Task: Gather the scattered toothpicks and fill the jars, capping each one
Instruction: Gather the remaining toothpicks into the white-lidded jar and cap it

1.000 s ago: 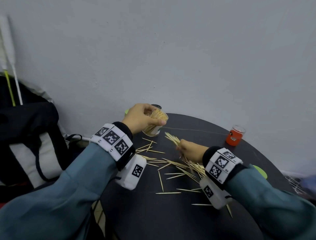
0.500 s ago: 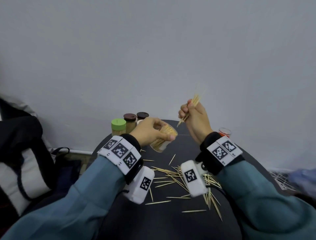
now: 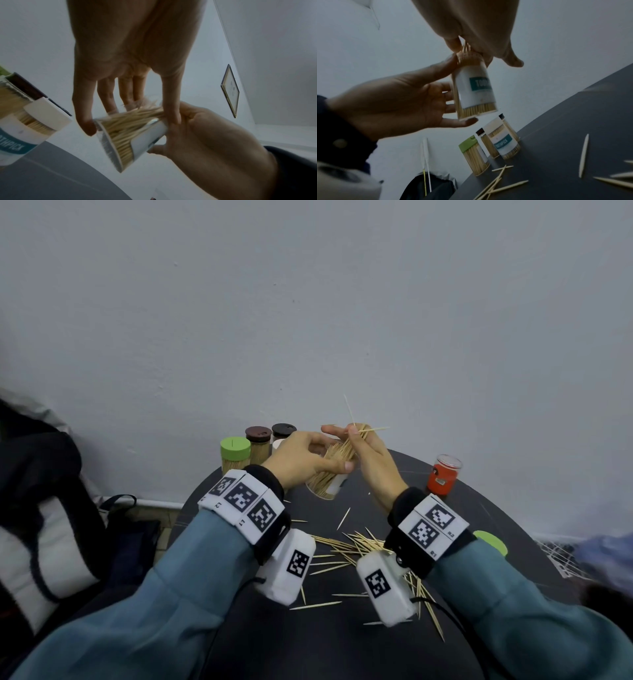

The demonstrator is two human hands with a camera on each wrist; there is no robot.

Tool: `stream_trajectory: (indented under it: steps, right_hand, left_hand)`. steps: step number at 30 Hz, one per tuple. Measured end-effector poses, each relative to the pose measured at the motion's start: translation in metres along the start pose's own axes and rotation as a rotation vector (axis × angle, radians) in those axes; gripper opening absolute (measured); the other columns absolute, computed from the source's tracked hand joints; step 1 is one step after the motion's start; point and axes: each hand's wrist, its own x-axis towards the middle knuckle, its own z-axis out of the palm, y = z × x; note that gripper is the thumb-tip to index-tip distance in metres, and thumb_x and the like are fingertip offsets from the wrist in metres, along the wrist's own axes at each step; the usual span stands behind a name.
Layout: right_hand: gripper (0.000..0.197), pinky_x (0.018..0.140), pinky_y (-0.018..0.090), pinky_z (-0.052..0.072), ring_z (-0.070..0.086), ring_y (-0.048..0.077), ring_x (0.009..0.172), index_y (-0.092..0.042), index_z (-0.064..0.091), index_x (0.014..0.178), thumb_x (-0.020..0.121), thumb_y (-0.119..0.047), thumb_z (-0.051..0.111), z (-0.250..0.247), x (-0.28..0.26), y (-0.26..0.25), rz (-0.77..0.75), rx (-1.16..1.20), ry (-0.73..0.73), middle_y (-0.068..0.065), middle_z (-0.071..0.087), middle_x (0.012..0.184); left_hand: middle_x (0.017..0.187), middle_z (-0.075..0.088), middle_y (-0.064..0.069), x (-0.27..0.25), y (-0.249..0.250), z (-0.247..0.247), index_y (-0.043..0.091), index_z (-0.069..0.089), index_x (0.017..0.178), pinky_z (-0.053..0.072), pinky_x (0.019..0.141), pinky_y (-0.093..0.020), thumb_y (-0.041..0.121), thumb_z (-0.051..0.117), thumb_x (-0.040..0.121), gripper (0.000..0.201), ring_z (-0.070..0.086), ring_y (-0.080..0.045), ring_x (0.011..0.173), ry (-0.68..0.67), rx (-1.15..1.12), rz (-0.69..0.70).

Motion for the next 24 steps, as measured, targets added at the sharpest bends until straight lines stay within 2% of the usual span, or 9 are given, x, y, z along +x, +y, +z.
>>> stream_trajectory:
  steps: [2,5,8,12,14,17,20,21,24]
  right_hand:
    - [0.022,0.065,0.017,0.054,0.067,0.009,0.073,-0.004,0.045,0.102,0.102,-0.016,0.027,-0.0005,0.0006,-0.0027,-0.002,0.034,0.002,0.016,0.061,0.117]
    - [0.019,0.064,0.017,0.053,0.068,0.007,0.072,-0.012,0.039,0.089,0.102,-0.011,0.025,0.0006,-0.0014,-0.0048,-0.007,0.081,-0.003,0.014,0.063,0.105]
    - [0.020,0.063,0.015,0.052,0.068,0.005,0.074,-0.013,0.037,0.088,0.100,-0.003,0.025,-0.0003,-0.0051,-0.0033,-0.008,0.125,-0.015,0.010,0.064,0.096]
    - [0.017,0.063,0.014,0.051,0.067,0.004,0.076,-0.014,0.039,0.089,0.099,-0.003,0.031,-0.0024,-0.0078,-0.0025,0.005,0.094,0.002,0.005,0.065,0.096]
    - [0.015,0.070,0.016,0.053,0.065,0.007,0.083,-0.014,0.043,0.088,0.100,-0.012,0.035,-0.0027,-0.0064,-0.0001,0.003,0.027,0.031,0.004,0.065,0.098]
    - [0.026,0.082,0.025,0.051,0.061,0.017,0.094,-0.013,0.048,0.080,0.100,-0.019,0.034,-0.0018,-0.0043,0.0028,-0.028,-0.046,0.071,0.006,0.063,0.101]
    - [0.030,0.074,0.020,0.053,0.061,0.005,0.084,-0.010,0.049,0.074,0.100,-0.015,0.035,0.0000,-0.0046,0.0006,-0.072,-0.041,0.095,0.004,0.061,0.096]
    - [0.030,0.076,0.021,0.053,0.061,0.001,0.082,-0.010,0.050,0.075,0.100,-0.014,0.035,0.0001,-0.0043,0.0003,-0.080,-0.036,0.104,0.003,0.062,0.095]
    - [0.026,0.086,0.030,0.051,0.061,0.006,0.090,-0.011,0.051,0.080,0.100,-0.013,0.034,-0.0001,-0.0037,0.0001,-0.099,-0.058,0.125,0.004,0.065,0.092]
  left_hand:
    - [0.091,0.061,0.002,0.0000,0.0009,0.0009,0.013,0.066,0.113,0.045,0.079,-0.028,0.022,0.078,0.074,0.042,0.057,-0.012,0.095,-0.003,0.017,0.009]
    - [0.094,0.062,0.001,-0.0001,0.0016,0.0013,0.011,0.066,0.112,0.045,0.079,-0.027,0.022,0.078,0.074,0.041,0.056,-0.011,0.097,-0.002,0.042,0.016]
    - [0.106,0.064,-0.004,0.0004,0.0005,0.0015,0.010,0.064,0.115,0.045,0.082,-0.027,0.023,0.079,0.074,0.046,0.056,-0.014,0.105,-0.007,0.047,0.002]
    - [0.105,0.060,-0.002,-0.0004,0.0003,0.0022,0.011,0.063,0.118,0.042,0.076,-0.025,0.023,0.078,0.075,0.047,0.053,-0.012,0.104,-0.019,0.063,-0.005]
    - [0.106,0.061,-0.001,-0.0007,0.0008,0.0024,0.011,0.063,0.118,0.041,0.073,-0.024,0.024,0.078,0.075,0.047,0.053,-0.011,0.103,-0.025,0.063,-0.007]
    - [0.108,0.060,-0.001,-0.0008,0.0010,0.0030,0.012,0.061,0.119,0.040,0.075,-0.024,0.025,0.077,0.075,0.048,0.052,-0.010,0.102,-0.044,0.074,-0.017]
    - [0.113,0.061,-0.004,-0.0009,0.0001,0.0039,0.012,0.060,0.119,0.040,0.078,-0.025,0.027,0.077,0.075,0.050,0.053,-0.012,0.102,-0.056,0.091,-0.030]
    - [0.114,0.061,-0.004,-0.0010,0.0001,0.0041,0.012,0.060,0.120,0.040,0.080,-0.025,0.027,0.077,0.075,0.051,0.053,-0.013,0.103,-0.057,0.091,-0.033]
    - [0.115,0.060,-0.003,-0.0016,0.0006,0.0044,0.013,0.059,0.120,0.040,0.083,-0.026,0.026,0.077,0.075,0.050,0.053,-0.012,0.106,-0.064,0.080,-0.038]
